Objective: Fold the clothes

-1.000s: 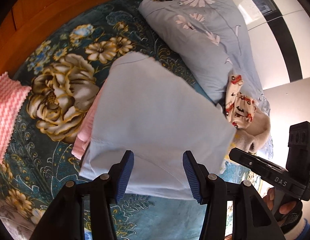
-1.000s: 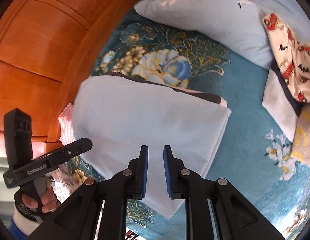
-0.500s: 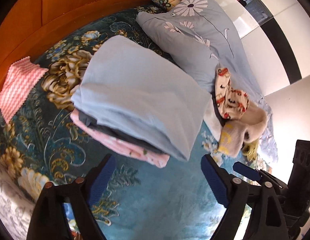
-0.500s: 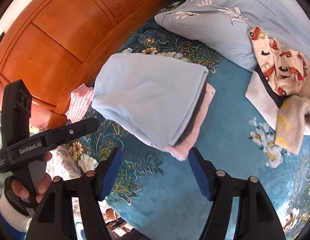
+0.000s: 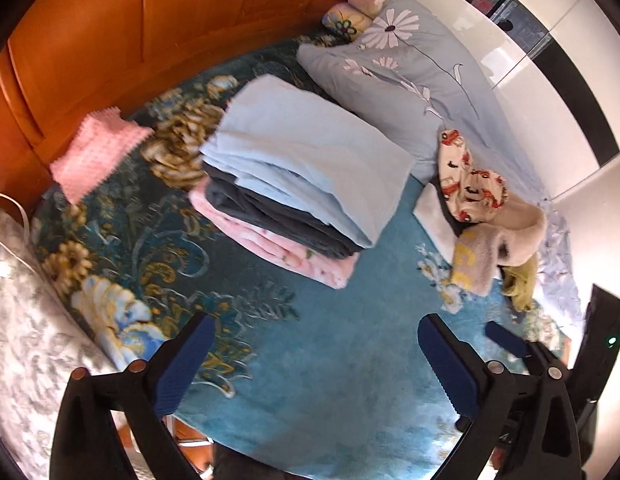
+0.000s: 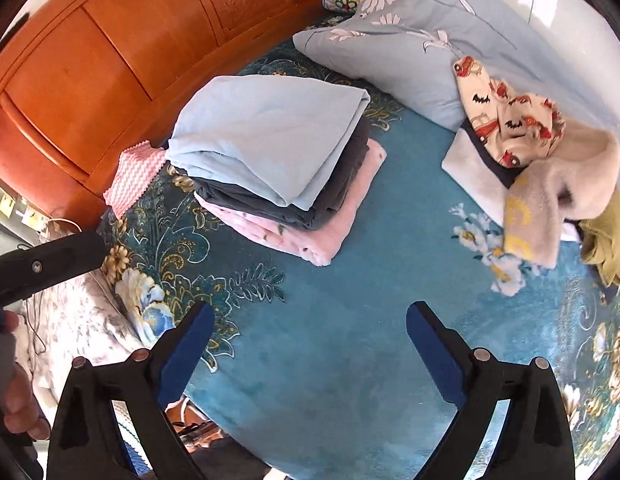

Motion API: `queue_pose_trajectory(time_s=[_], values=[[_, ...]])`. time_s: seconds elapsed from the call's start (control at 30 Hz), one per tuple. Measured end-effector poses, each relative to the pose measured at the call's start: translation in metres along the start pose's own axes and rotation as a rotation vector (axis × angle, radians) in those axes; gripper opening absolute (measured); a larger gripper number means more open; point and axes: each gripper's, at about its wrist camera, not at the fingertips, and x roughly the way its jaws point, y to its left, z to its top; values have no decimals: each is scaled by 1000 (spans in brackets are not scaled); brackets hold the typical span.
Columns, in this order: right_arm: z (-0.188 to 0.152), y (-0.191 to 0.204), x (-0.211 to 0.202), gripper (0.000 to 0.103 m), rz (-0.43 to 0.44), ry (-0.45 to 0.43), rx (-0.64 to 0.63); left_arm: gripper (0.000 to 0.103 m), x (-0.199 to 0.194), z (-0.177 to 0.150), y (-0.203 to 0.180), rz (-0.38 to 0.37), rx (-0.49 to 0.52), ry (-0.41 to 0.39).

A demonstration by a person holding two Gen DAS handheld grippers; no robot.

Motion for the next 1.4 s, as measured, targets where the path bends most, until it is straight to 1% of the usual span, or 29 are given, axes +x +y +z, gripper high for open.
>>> queue_pose_trajectory(time_s=[0.1,0.17,0.3,0.37,0.5,0.67,0.73,0.83,0.9,1.1,1.17,1.27,1.4], values=[[-3,3,-10,97,-17,-37,-12,103,-11,-6,-3,84,41,-84],[-3,2,-17,97,-16,-61,-7,103,-11,-8,-2,119,58,-107],[4,2,-28,97,-29,-103,7,103,-3,-5,3,115,58,-89],[8,6,-28,97,-35,-111,2,103,2,-2,6,102,62,-78],[13,15,-25,97,-42,-122,-11,103,14,7,9,105,88,-74],[21,28,-20,97,-51,-134,-33,103,31,23,19,111,139,-113],[23,38,-13,97,-62,-135,-61,103,40,30,24,116,165,-109],[27,53,5,97,-115,-86,-106,103,57,40,35,116,199,-68],[30,57,19,97,-133,-35,-99,103,67,43,42,113,217,-44],[30,60,45,97,-144,52,-55,103,95,48,58,75,274,46],[32,59,52,97,-132,70,-26,103,103,53,61,53,283,80],[38,58,62,97,-112,95,9,103,112,62,65,25,290,98],[49,63,79,97,-141,132,6,103,122,75,68,12,287,103]])
